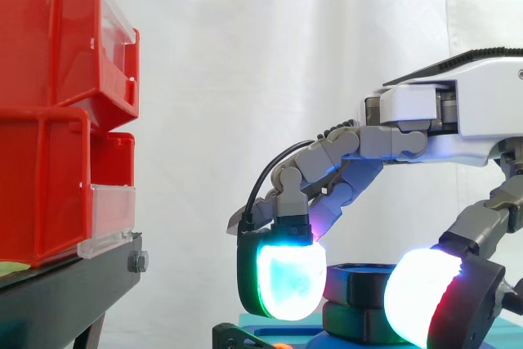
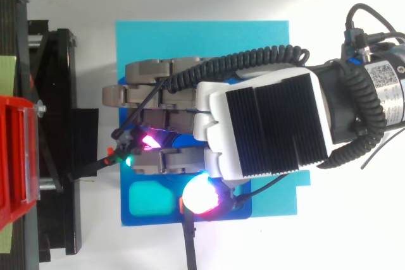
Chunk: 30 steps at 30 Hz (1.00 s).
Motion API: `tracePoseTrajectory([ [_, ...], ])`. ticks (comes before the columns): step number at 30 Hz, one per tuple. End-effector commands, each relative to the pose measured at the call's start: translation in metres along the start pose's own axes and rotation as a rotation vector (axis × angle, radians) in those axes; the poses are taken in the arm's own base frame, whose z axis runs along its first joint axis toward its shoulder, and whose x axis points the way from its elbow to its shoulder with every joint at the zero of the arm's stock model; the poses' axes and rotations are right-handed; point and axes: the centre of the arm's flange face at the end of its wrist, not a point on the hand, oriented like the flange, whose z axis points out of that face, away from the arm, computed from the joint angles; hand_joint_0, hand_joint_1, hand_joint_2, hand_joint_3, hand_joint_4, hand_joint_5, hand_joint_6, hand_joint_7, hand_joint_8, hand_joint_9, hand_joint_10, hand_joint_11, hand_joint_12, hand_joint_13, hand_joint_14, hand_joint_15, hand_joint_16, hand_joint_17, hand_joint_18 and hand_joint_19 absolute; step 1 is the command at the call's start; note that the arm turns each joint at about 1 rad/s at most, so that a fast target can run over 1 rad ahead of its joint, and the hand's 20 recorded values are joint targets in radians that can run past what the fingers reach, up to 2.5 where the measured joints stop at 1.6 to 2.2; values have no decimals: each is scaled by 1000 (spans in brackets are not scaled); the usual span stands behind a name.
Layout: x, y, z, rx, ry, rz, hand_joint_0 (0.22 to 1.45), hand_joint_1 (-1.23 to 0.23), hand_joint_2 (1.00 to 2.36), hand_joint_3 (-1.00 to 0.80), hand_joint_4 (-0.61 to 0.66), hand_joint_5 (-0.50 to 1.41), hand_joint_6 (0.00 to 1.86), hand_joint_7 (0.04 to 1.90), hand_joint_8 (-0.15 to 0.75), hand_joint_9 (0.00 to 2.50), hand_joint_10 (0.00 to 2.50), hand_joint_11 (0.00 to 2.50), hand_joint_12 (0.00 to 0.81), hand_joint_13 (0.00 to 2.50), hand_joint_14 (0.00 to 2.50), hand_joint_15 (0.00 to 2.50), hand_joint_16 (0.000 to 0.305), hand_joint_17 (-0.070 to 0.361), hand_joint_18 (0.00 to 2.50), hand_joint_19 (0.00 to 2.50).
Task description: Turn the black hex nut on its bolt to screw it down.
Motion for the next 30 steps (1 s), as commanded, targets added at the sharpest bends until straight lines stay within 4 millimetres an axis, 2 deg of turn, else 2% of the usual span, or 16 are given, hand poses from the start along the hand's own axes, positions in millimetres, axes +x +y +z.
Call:
tracePoseTrajectory([
  [1,0,0,0,0,0,8,572,-683,1019,-194,213,-138,790,1066,268,739,3,83,359,390,0,0,46,104,287,357],
  [3,0,0,0,0,0,14,543,-655,1015,-311,217,-128,743,1072,267,732,1,84,365,393,0,0,48,107,293,356],
  [4,0,0,0,0,0,16,522,-618,1008,-408,228,-113,652,1167,272,726,3,78,373,395,0,0,49,110,299,356],
  [7,0,0,0,0,0,20,482,-540,1000,-498,242,-91,500,1326,283,728,0,68,389,398,0,0,52,118,317,344],
  [10,-1,0,0,0,-3,24,452,-453,1000,-500,282,-124,503,1130,289,713,0,56,404,409,0,0,56,125,334,333],
  [15,-12,-2,4,3,-24,20,437,-418,1000,-500,294,-148,503,1029,293,695,3,42,413,411,0,0,58,130,344,339],
  [25,-59,-5,6,-3,17,27,437,-412,1000,-500,301,-156,503,979,293,683,2,45,415,408,0,0,58,131,345,335],
  [30,-66,-3,-4,-15,85,36,443,-417,1000,-500,295,-155,503,977,290,683,1,41,412,408,0,0,58,130,342,339],
])
